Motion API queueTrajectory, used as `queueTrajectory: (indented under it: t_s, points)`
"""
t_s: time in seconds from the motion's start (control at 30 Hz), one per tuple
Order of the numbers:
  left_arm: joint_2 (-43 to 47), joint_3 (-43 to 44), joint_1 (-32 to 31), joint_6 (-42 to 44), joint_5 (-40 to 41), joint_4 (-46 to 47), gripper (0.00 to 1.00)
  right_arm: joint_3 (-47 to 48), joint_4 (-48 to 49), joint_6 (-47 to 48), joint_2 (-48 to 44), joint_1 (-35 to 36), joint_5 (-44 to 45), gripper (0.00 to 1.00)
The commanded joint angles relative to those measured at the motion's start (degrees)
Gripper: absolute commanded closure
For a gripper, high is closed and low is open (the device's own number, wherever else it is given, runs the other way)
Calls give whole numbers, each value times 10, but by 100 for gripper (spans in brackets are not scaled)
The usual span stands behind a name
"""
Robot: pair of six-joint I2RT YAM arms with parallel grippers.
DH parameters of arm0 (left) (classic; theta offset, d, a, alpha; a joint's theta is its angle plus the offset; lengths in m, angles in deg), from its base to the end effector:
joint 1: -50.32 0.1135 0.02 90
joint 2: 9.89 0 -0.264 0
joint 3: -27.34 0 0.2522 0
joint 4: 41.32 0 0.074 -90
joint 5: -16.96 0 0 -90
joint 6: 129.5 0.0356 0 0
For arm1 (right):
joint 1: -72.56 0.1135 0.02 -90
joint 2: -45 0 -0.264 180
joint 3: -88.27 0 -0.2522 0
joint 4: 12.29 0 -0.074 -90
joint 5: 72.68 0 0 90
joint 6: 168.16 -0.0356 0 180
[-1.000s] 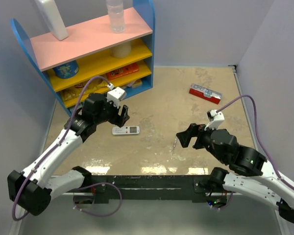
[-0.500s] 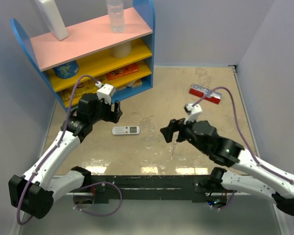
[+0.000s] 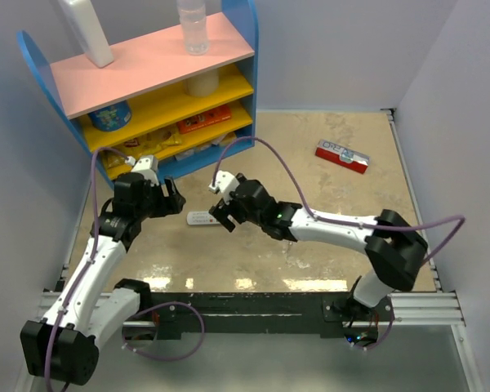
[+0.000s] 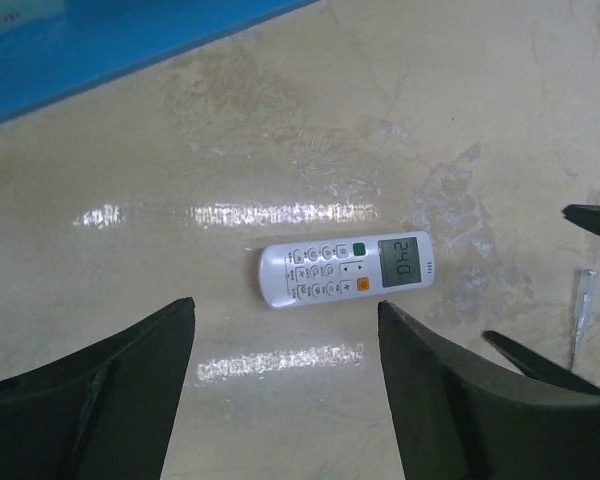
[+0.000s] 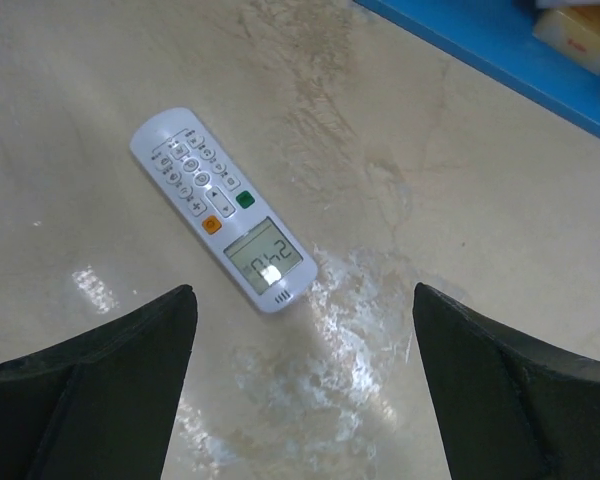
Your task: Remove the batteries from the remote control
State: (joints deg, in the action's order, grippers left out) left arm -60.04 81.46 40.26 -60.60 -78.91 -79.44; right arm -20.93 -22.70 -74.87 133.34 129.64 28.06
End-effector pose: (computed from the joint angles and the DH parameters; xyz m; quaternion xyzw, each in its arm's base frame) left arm 0.1894 -0.0373 0.2722 -0.0610 0.8806 -0.1692 0.4384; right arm 0.1953 0.2894 0.2503 -0.3873 0.7617 0.1606 0.4939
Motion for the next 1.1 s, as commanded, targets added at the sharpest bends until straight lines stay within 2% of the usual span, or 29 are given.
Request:
queueTrajectory:
  t_s: [0.0, 0.13, 0.27, 0.4, 0.53, 0.7, 0.73, 0.8, 0.9, 1.07]
  points:
    - [1, -4, 12, -74, 16, -11, 22, 41, 76, 172, 64, 3, -59, 10]
    - [-11, -2, 20, -105, 17, -10, 24, 72, 60, 235, 110, 3, -148, 13]
    - [-35, -3, 30, -76, -13, -17, 27, 109, 27, 272, 165, 2, -179, 21]
    - [-42, -10, 31, -79, -31, -8, 28, 127, 23, 300, 192, 3, -178, 21]
    - [-43, -19, 31, -82, -18, -6, 29, 157, -15, 312, 216, 3, -181, 21]
    - [-32, -25, 31, -86, 5, -7, 29, 153, -13, 316, 228, 3, -178, 23]
    - [-30, -26, 31, -88, 6, -7, 29, 154, -13, 318, 230, 3, -170, 24]
    - [-30, -25, 31, -89, 8, -9, 29, 163, -15, 328, 244, 3, -144, 34]
    - [-34, -22, 31, -89, 9, -15, 30, 175, -32, 339, 258, 3, -109, 40]
    - [-41, -22, 31, -89, 10, -17, 31, 161, -32, 343, 253, 3, -108, 40]
